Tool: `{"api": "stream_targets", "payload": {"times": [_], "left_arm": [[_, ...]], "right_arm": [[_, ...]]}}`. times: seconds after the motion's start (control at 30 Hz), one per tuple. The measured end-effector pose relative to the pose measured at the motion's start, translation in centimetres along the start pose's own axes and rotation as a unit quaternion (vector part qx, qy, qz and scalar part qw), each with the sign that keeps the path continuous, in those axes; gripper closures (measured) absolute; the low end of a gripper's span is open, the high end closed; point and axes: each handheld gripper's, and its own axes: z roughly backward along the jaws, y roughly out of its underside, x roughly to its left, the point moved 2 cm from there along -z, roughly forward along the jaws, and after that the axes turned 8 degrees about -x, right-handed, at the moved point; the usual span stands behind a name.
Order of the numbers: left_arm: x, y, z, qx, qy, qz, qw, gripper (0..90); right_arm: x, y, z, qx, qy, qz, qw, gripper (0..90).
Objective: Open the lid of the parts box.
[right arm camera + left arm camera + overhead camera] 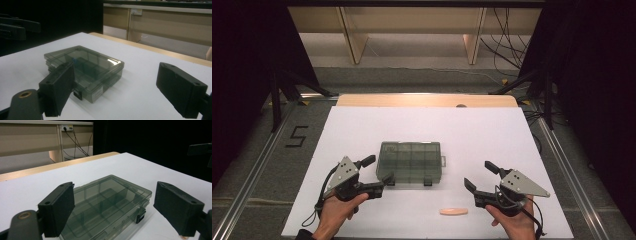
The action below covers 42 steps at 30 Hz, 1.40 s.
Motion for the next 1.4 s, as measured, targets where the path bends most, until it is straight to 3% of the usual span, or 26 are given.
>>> {"api": "stream_targets", "payload": {"times": [0.17, 0.2, 0.23, 0.27, 0.4, 0.63, 0.67, 0.73, 0.77, 0.8, 0.93, 1.2, 1.27, 1.4], "left_arm": [[0.0, 0.0, 0.0, 0.003, 0.001, 0.004, 1.0000, 17.3], [0.1, 0.0, 0.0, 0.004, 0.001, 0.001, 1.0000, 17.3], [0.1, 0.0, 0.0, 0.004, 0.001, 0.001, 1.0000, 17.1], [0.1, 0.1, 0.0, 0.005, 0.000, 0.000, 1.0000, 16.8], [0.3, 0.1, -0.1, 0.008, -0.006, -0.002, 0.9999, 17.1], [1.4, 0.4, -0.2, 0.019, -0.017, -0.001, 0.9997, 19.6], [1.6, 0.4, -0.2, 0.020, -0.020, 0.000, 0.9996, 20.9], [2.0, 0.5, -0.3, 0.024, -0.024, 0.001, 0.9994, 23.0], [2.2, 0.6, -0.3, 0.026, -0.025, 0.013, 0.9993, 24.8], [2.2, 0.6, -0.3, 0.026, -0.025, 0.013, 0.9993, 27.6], [4.3, 0.9, -0.6, 0.048, -0.045, 0.010, 0.9978, 38.5], [6.2, 1.5, -0.7, 0.074, -0.057, -0.002, 0.9957, 68.4], [7.0, 1.9, -0.7, 0.086, -0.058, 0.006, 0.9946, 73.4], [7.6, 2.4, -1.0, 0.103, -0.061, 0.003, 0.9927, 82.5]], "right_arm": [[0.0, -0.1, -0.1, -0.003, -0.006, 0.000, 1.0000, 16.2], [0.1, -0.1, -0.3, -0.014, -0.006, 0.000, 0.9999, 16.3], [0.3, -0.2, -0.2, -0.001, -0.010, -0.009, 0.9999, 16.3], [0.1, -0.2, -0.2, -0.003, -0.007, 0.005, 1.0000, 16.2], [0.3, -0.4, -0.5, -0.005, -0.015, 0.009, 0.9998, 16.5], [0.5, -0.3, -1.4, 0.006, -0.030, 0.021, 0.9993, 27.6], [0.5, -0.4, -1.6, 0.002, -0.041, 0.020, 0.9990, 29.3], [0.2, -0.4, -1.8, 0.005, -0.037, 0.033, 0.9988, 32.4], [0.1, -0.5, -1.8, 0.011, -0.041, 0.034, 0.9985, 36.3], [0.0, -0.4, -1.9, 0.016, -0.047, 0.037, 0.9981, 39.5], [-0.6, 0.0, -2.6, 0.025, -0.049, 0.061, 0.9966, 50.8], [-1.2, 0.6, -4.1, 0.044, -0.065, 0.069, 0.9945, 66.7], [-1.3, 0.9, -4.7, 0.050, -0.071, 0.074, 0.9935, 73.8], [-1.4, 1.2, -5.3, 0.059, -0.081, 0.077, 0.9920, 80.4]]}}
